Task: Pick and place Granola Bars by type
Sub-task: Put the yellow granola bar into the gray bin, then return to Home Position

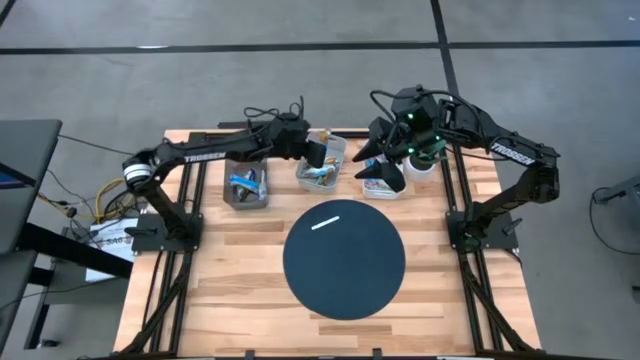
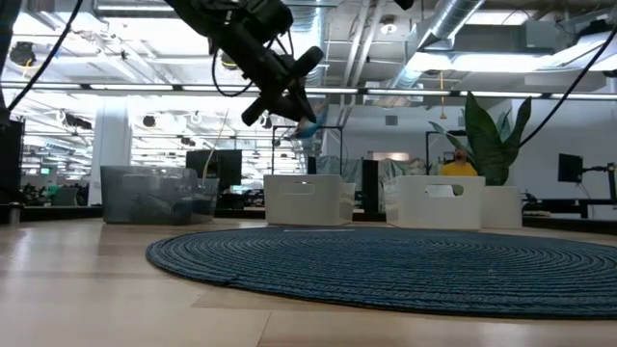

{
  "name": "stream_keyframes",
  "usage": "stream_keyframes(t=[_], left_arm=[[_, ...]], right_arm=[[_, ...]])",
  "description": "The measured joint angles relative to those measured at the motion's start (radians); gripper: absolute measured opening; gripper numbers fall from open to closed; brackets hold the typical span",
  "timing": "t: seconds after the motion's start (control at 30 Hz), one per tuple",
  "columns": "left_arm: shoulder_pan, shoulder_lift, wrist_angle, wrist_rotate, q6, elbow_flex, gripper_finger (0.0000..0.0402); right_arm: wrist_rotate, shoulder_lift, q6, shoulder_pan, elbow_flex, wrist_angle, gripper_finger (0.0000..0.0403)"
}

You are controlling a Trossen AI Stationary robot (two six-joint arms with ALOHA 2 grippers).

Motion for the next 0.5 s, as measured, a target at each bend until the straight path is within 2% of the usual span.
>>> stream_keyframes(t=[0.27, 0.4, 0.5], left_arm=[[0.0, 0.007, -0.031, 0.0, 0.07, 0.064, 0.0124], [0.001, 0.006, -0.026, 0.029, 0.074, 0.101, 0.0156], [-0.017, -0.017, -0.024, 0.044, 0.102, 0.125, 0.0167]], right_arm=[[-0.037, -0.009, -0.033, 0.003, 0.0, -0.02, 0.0232], [-0.142, -0.01, -0.066, 0.003, -0.001, -0.02, 0.0232], [-0.205, -0.051, -0.073, 0.014, -0.054, 0.047, 0.0232]])
